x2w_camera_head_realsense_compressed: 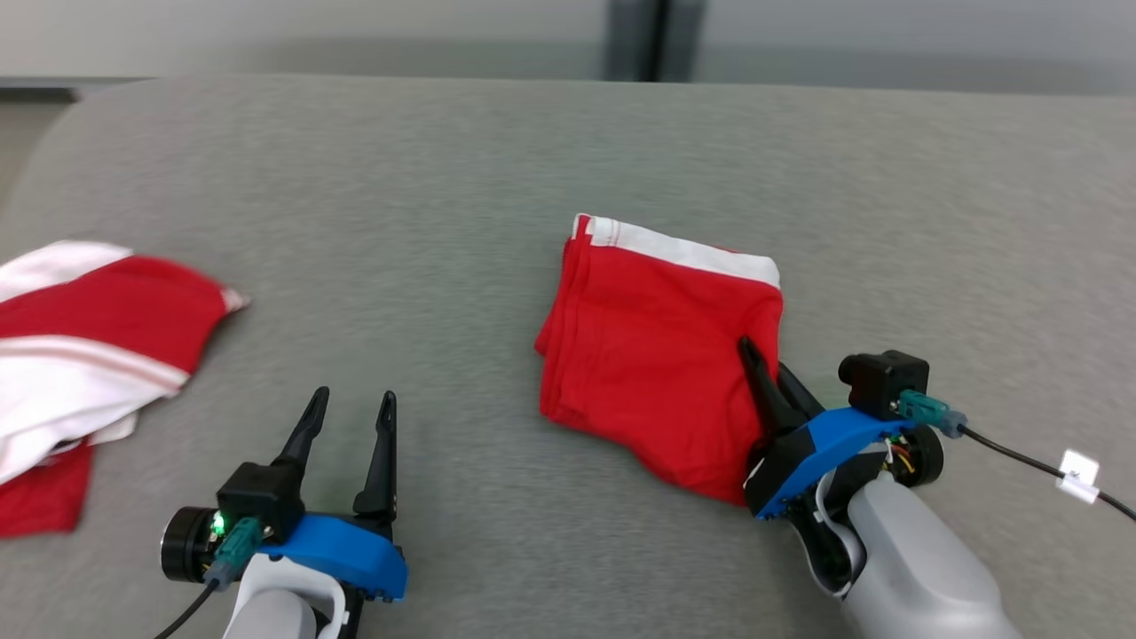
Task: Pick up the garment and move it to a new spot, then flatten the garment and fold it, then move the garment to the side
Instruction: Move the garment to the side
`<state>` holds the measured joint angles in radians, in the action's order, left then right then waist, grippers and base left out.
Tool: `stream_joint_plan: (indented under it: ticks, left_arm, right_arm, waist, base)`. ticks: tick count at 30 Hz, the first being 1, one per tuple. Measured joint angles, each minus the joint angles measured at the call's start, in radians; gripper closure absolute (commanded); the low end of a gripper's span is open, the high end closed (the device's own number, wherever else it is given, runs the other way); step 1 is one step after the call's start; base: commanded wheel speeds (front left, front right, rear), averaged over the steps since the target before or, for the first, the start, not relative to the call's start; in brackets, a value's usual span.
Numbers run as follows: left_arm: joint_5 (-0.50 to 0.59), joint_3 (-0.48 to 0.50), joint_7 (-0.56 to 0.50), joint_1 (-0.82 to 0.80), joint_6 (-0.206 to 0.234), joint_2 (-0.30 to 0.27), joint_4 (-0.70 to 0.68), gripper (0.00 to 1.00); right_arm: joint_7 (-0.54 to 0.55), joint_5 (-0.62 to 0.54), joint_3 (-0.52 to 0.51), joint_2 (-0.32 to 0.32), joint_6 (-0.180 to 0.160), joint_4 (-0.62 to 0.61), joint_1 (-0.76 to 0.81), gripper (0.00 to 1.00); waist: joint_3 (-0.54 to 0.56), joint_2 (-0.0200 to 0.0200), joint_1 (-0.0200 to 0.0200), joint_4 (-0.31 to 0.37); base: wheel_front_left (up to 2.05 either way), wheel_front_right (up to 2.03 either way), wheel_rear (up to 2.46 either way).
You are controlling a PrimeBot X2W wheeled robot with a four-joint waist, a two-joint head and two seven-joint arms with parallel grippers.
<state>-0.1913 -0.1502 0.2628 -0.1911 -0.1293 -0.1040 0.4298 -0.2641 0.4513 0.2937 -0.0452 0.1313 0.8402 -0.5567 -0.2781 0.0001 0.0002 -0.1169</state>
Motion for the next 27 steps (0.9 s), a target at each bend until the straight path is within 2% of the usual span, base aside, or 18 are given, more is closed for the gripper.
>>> stream_joint_plan:
  ticks: [4,5,11,12,15,20,24,27]
  left_arm:
    - [0.007,-0.018,0.0,0.001,0.0,-0.005,-0.02,0.0]
    - [0.011,-0.028,0.0,0.001,0.0,-0.009,-0.027,0.0]
    - [0.017,-0.048,0.0,-0.003,0.0,-0.023,-0.046,0.0]
    - [0.019,-0.051,0.0,-0.004,0.0,-0.027,-0.053,0.0]
    - [0.02,-0.06,0.0,-0.004,0.0,-0.031,-0.063,0.0]
    - [0.021,-0.077,0.0,-0.004,0.0,-0.039,-0.075,0.0]
    - [0.007,-0.099,0.0,-0.015,0.0,-0.059,-0.088,0.0]
    - [-0.005,-0.108,0.0,-0.025,0.0,-0.075,-0.103,0.0]
  right_arm:
    - [0.0,0.024,0.033,-0.002,-0.001,-0.046,0.047,1.0]
    - [0.0,0.03,0.046,-0.002,0.0,-0.068,0.067,1.0]
    - [0.0,0.045,0.083,-0.004,-0.001,-0.15,0.116,1.0]
    - [0.0,0.044,0.095,-0.004,-0.001,-0.175,0.13,1.0]
    - [0.0,0.032,0.096,-0.004,-0.001,-0.212,0.157,1.0]
    - [0.0,-0.031,0.063,-0.005,-0.001,-0.217,0.168,1.0]
    - [0.0,-0.216,-0.045,-0.004,-0.001,-0.138,0.08,1.0]
    - [0.003,-0.399,-0.185,-0.003,0.0,-0.054,0.003,1.0]
  waist:
    - [-0.007,0.0001,-0.0003,0.12]
    - [-0.011,0.0001,-0.0001,0.184]
    - [-0.014,0.0001,-0.0002,0.369]
    - [-0.012,0.0001,-0.0001,0.423]
    - [-0.001,0.0,-0.0002,0.509]
    - [0.01,0.0,-0.0003,0.551]
    - [-0.006,0.0,-0.0002,0.506]
    - [-0.022,0.0,-0.0002,0.452]
  base:
    - [0.0,0.0,0.0]
    - [0.0,0.0,0.0]
    - [0.0,0.0,0.0]
    - [0.0,0.0,0.0]
    - [0.0,0.0,0.0]
    - [0.0,0.0,0.0]
    - [0.0,0.0,0.0]
    - [0.0,0.0,0.0]
